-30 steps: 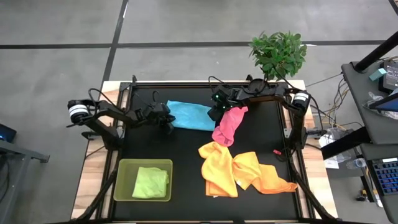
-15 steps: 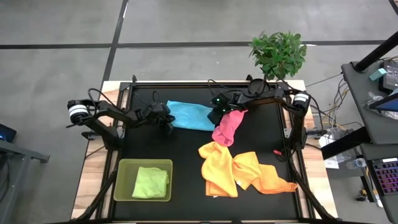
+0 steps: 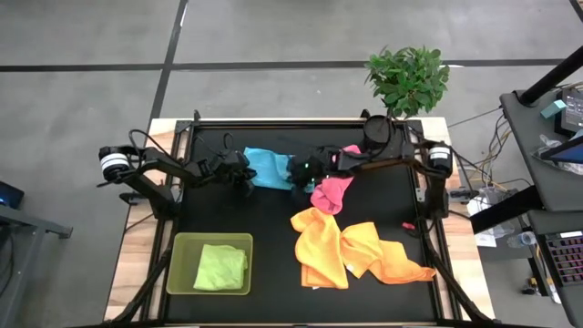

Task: Fold microfiber towels
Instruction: Fold the blue microfiber towel

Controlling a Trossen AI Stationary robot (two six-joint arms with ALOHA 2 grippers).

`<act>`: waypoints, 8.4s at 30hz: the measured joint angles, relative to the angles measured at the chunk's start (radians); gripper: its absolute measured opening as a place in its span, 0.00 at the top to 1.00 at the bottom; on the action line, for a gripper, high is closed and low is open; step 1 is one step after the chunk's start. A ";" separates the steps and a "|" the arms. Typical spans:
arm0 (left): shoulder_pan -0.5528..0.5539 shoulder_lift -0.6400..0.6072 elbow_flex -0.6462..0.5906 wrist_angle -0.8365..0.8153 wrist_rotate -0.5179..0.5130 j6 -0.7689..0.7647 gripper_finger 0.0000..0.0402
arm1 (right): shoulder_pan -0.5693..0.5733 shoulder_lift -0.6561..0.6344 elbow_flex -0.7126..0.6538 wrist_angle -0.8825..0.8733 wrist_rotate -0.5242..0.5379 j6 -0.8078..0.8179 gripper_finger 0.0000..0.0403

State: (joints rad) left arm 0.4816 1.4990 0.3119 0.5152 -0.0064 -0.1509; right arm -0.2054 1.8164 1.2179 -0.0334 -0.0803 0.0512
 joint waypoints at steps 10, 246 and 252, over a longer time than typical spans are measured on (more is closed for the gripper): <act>0.000 0.000 0.000 0.000 0.000 0.000 0.92 | 0.061 0.001 0.000 0.046 0.003 0.016 0.86; -0.006 0.001 -0.009 -0.019 -0.187 -0.132 0.92 | -0.232 0.182 0.270 -0.425 -0.241 -0.182 0.52; -0.007 0.002 -0.009 -0.019 -0.204 -0.131 0.92 | -0.231 0.161 0.270 -0.430 -0.233 -0.169 0.52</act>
State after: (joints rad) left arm 0.4744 1.5013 0.3031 0.4965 -0.2107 -0.2823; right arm -0.4366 1.9779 1.4877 -0.4637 -0.3138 -0.1175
